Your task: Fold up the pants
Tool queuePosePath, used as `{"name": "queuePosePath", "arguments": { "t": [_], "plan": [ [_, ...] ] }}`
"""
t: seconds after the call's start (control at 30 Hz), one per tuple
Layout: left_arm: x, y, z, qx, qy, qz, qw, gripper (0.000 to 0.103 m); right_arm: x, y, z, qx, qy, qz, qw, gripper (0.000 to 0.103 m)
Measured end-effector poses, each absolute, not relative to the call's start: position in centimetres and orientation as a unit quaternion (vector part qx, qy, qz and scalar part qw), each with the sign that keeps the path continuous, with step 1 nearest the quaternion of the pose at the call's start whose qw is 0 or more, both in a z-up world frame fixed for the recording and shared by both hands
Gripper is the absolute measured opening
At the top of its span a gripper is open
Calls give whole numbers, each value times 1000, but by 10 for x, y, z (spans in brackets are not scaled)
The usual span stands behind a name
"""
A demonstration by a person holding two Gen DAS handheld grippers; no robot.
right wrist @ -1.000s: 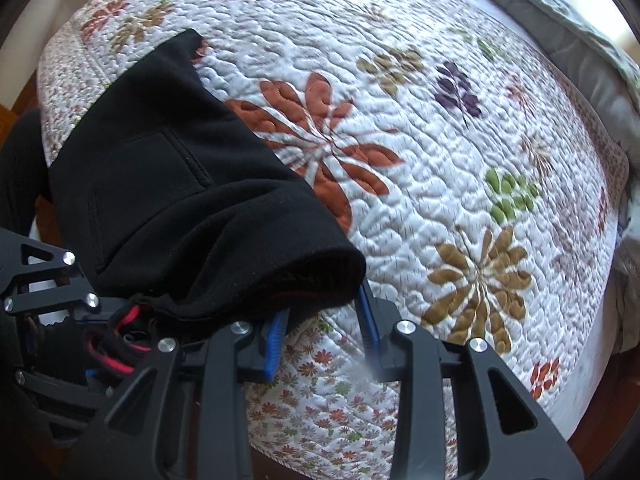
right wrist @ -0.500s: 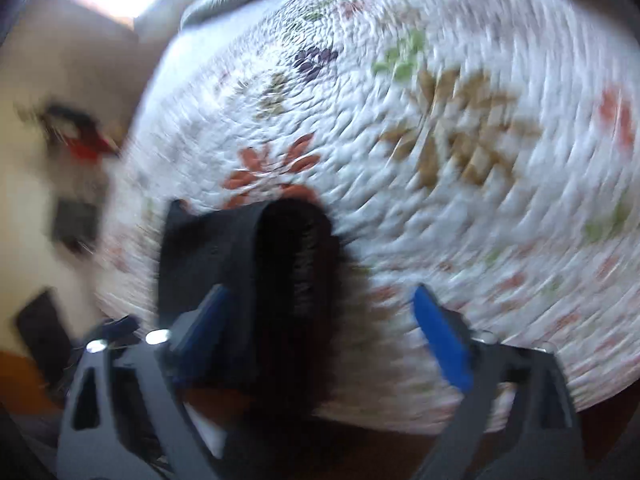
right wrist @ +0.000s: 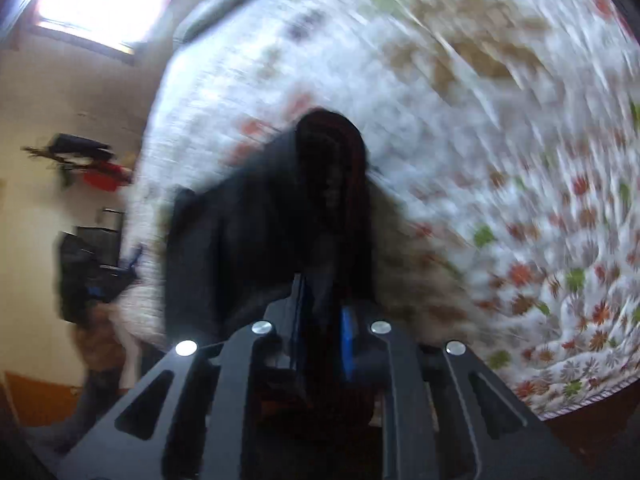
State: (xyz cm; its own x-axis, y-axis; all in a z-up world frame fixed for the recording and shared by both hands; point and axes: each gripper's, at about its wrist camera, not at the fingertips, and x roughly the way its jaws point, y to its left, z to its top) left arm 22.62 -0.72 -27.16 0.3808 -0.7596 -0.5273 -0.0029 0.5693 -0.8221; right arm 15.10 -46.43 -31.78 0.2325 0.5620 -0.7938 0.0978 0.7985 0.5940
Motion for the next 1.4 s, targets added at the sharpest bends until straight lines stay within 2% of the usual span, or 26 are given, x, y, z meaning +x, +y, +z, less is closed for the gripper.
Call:
{"name": "queuePosePath", "arguments": {
  "t": [0.07, 0.1, 0.17, 0.2, 0.37, 0.47, 0.53, 0.57, 0.6, 0.63, 0.67, 0.7, 0.73, 0.8, 0.87, 0.93, 0.97, 1.07, 1.2, 1.23, 1.27, 1.3, 1.4],
  "plan": [
    [233, -10, -278, -394, 499, -261, 726, 65, 150, -468, -319, 297, 585, 166, 737, 19],
    [234, -9, -278, -396, 498, -268, 723, 65, 149, -466, -312, 294, 575, 176, 743, 27],
    [238, -11, -273, -396, 490, -287, 721, 65, 149, -470, -299, 291, 569, 188, 745, 38],
    [241, -11, -270, -397, 487, -295, 720, 65, 149, -475, -292, 292, 563, 187, 750, 40],
    [260, -14, -275, -415, 485, -337, 693, 66, 166, -487, -242, 306, 502, 192, 786, 39],
    [272, -24, -289, -406, 502, -339, 684, 66, 195, -463, -247, 302, 514, 233, 768, 39],
    [277, -29, -301, -392, 515, -326, 689, 65, 209, -456, -268, 301, 537, 235, 752, 28],
    [280, -30, -309, -387, 521, -316, 692, 63, 214, -457, -282, 298, 549, 226, 748, 12],
    [282, -29, -316, -386, 525, -306, 694, 52, 216, -459, -289, 295, 555, 215, 748, 0],
    [283, -26, -323, -389, 529, -298, 692, 38, 216, -467, -303, 305, 560, 203, 743, 0],
    [285, -22, -335, -403, 535, -290, 684, 31, 215, -476, -315, 326, 559, 201, 735, 0],
    [285, -18, -342, -412, 537, -287, 678, 19, 215, -480, -322, 343, 555, 202, 730, 0],
    [285, -15, -348, -422, 538, -285, 672, 15, 213, -481, -325, 353, 549, 206, 729, 0],
    [283, -10, -351, -438, 536, -285, 663, 14, 211, -481, -321, 349, 546, 206, 733, 0],
    [277, -7, -340, -436, 530, -282, 670, 20, 206, -482, -310, 356, 537, 209, 736, 0],
    [269, -2, -324, -426, 519, -281, 686, 40, 196, -484, -290, 364, 518, 210, 745, 10],
    [260, 1, -310, -414, 511, -282, 699, 42, 187, -482, -279, 360, 512, 213, 750, 14],
    [224, 4, -275, -394, 484, -312, 716, 51, 155, -474, -252, 340, 504, 241, 757, 14],
    [183, -11, -269, -360, 494, -339, 714, 51, 123, -456, -258, 320, 526, 253, 747, 14],
    [176, -14, -273, -348, 501, -341, 715, 51, 116, -456, -271, 311, 542, 236, 744, 11],
    [170, -21, -283, -331, 517, -332, 716, 51, 112, -458, -283, 307, 555, 219, 742, 1],
    [167, -25, -295, -325, 531, -328, 711, 50, 108, -462, -295, 308, 565, 203, 738, 0],
    [166, -22, -324, -332, 548, -311, 702, 29, 98, -481, -316, 365, 550, 198, 724, 0]
  ]
}}
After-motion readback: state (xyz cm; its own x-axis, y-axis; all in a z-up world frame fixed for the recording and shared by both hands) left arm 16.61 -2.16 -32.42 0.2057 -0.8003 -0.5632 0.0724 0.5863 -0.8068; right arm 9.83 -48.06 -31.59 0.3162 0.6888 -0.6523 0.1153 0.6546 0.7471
